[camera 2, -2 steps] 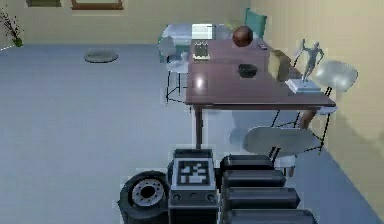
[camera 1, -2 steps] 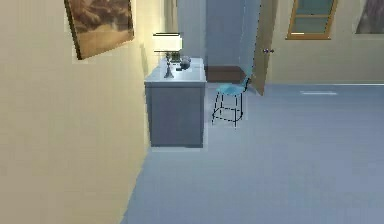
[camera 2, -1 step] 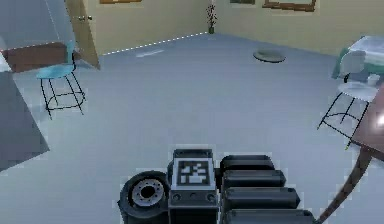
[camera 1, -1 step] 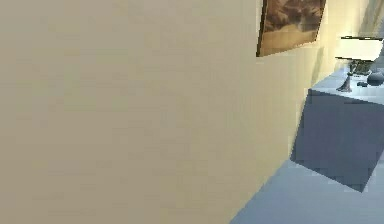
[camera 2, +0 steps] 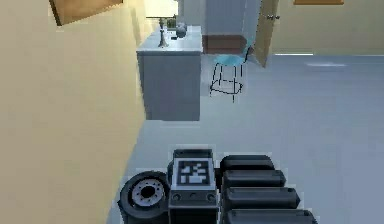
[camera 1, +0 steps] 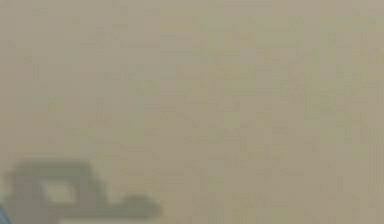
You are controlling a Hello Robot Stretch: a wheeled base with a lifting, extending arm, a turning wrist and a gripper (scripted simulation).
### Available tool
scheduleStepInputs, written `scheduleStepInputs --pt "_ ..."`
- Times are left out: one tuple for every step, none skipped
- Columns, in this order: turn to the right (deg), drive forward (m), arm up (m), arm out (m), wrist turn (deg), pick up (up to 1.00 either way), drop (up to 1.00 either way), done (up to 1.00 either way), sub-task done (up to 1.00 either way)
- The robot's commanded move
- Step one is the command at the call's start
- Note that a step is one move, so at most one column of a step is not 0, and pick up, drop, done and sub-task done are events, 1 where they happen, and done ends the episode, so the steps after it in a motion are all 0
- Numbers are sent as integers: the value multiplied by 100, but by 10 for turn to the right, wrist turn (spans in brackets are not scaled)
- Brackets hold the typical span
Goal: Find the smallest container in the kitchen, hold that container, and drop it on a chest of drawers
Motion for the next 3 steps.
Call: scheduleStepInputs --pt "-450 0 0 0 0 0 0 0 0" --pt "-330 0 0 0 0 0 0 0 0" --pt "0 30 0 0 0 0 0 0 0"
